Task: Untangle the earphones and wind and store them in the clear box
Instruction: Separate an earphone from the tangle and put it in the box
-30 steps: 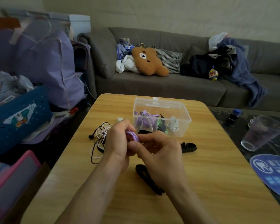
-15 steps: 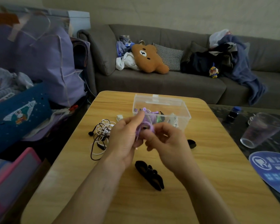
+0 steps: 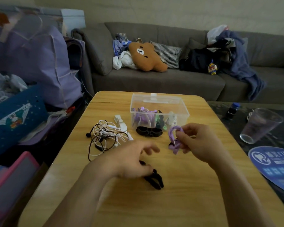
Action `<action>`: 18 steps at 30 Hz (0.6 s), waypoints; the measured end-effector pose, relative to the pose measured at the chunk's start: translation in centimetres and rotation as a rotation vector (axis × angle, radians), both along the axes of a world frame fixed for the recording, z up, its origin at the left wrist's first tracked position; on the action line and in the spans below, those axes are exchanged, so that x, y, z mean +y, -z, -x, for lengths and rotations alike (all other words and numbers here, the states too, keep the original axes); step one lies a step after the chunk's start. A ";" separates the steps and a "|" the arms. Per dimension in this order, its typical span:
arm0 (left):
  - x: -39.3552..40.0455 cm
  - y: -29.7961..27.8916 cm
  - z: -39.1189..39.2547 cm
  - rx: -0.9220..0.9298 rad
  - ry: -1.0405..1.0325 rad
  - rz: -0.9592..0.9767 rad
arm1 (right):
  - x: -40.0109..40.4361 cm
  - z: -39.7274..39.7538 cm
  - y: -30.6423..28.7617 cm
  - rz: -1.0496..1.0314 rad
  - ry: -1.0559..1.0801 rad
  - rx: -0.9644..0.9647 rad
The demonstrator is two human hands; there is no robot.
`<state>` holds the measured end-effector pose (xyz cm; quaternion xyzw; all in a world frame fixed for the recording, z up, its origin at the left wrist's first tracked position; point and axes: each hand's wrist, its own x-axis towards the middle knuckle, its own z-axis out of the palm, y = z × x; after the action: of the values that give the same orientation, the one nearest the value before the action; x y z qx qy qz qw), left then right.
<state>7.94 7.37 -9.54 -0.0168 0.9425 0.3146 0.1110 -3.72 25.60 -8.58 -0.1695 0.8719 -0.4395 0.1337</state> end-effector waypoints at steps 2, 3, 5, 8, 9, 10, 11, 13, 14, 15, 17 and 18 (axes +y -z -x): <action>0.2 0.3 -0.2 -0.126 0.062 0.133 | 0.1 0.2 0.4 -0.162 -0.039 0.014; 0.3 0.5 -0.2 -0.127 0.043 0.163 | 0.1 0.3 0.6 -0.230 -0.060 0.035; 0.6 0.8 0.0 -0.065 -0.035 0.191 | 0.1 0.4 0.8 -0.322 -0.090 0.065; 1.1 1.2 0.2 -0.025 -0.063 0.186 | 0.3 0.5 0.8 -0.279 -0.090 0.032; 1.2 1.2 0.2 -0.015 -0.075 0.153 | 0.5 0.6 0.6 -0.200 -0.064 0.019; 1.2 1.3 0.3 0.011 -0.101 0.107 | 0.6 0.6 0.3 -0.096 -0.030 0.003; 1.1 1.4 0.4 0.051 -0.143 0.045 | 0.8 0.5 -0.1 0.037 0.004 -0.033; 0.8 1.5 0.8 0.124 -0.269 -0.095 | 1.2 0.2 -0.9 0.328 0.034 -0.145; 0.6 1.6 0.9 0.150 -0.331 -0.166 | 1.4 0.1 -1.2 0.407 0.039 -0.173; 0.4 1.8 1.1 0.173 -0.380 -0.235 | 1.5 0.0 -1.4 0.425 0.038 -0.177; 0.2 1.7 1.3 0.219 -0.419 -0.409 | 1.5 -0.4 -1.5 0.388 0.019 -0.184; 0.3 1.6 1.4 0.238 -0.412 -0.488 | 1.4 -0.5 -1.5 0.371 -0.001 -0.194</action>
<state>6.56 7.69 -11.16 -0.1430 0.8227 0.5463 -0.0650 -3.18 27.01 -7.10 -0.1487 0.7591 -0.6066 0.1836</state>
